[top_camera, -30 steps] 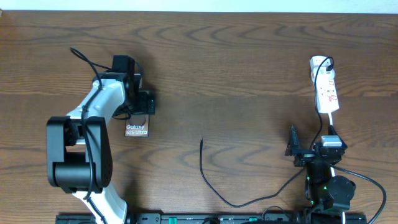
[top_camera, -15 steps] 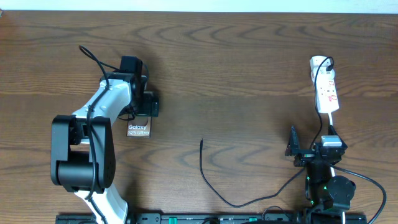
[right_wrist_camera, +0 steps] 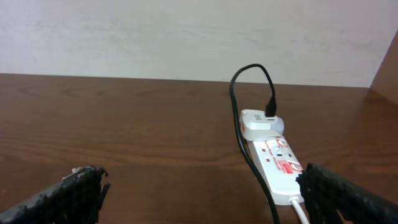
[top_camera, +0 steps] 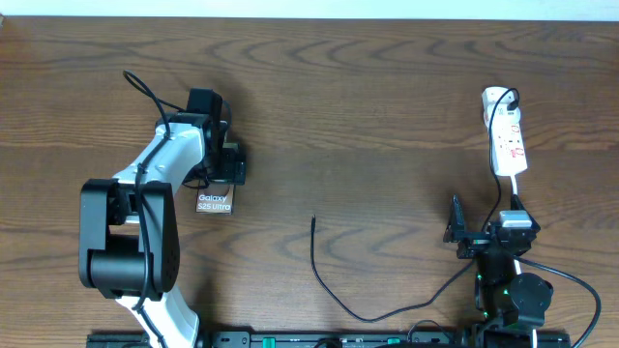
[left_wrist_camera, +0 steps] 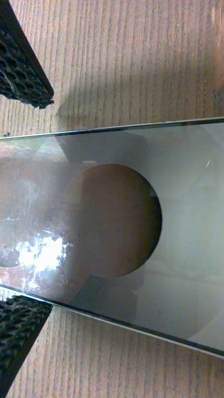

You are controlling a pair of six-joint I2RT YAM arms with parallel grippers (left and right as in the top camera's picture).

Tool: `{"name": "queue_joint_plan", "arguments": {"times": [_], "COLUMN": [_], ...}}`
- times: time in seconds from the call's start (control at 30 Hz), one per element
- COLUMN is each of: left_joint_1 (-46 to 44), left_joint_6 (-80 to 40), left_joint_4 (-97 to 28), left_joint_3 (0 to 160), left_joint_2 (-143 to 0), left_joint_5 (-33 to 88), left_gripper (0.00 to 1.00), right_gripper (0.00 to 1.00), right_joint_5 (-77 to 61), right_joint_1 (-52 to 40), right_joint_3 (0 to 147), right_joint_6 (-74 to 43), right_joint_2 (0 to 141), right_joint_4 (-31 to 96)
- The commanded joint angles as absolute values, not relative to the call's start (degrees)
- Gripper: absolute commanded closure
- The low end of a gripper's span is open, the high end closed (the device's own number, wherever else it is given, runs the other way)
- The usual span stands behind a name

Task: Plug charger to phone and switch on socket
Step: 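Lower the left gripper onto the phone's top edge, then close the left gripper on the phone and tilt it up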

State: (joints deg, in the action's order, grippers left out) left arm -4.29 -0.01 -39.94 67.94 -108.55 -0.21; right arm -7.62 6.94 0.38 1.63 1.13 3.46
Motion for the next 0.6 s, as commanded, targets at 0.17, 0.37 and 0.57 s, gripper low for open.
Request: {"name": "queue_joint_plan", "arguments": {"times": [0.17, 0.37, 0.57], "left_joint_1": [-4.2, -4.2, -4.2], "left_joint_6": [0.3, 0.4, 1.5], "left_joint_4": [-40.2, -40.2, -40.2], "left_joint_3": [67.7, 67.7, 67.7], "left_joint_2": [-109.3, -109.3, -109.4], "left_joint_5": [-0.7, -0.6, -0.5], "left_gripper": [0.02, 0.02, 0.02], "right_gripper": [0.01, 0.01, 0.01], "right_joint_5": [-7.2, -7.2, -7.2], "right_joint_1": [6.9, 6.9, 6.9], "right_joint_3": [0.3, 0.3, 0.3], "right_joint_6": [0.9, 0.9, 0.9], "right_joint_2": [1.1, 1.1, 1.1], "right_joint_4": [3.7, 3.7, 3.7]}}
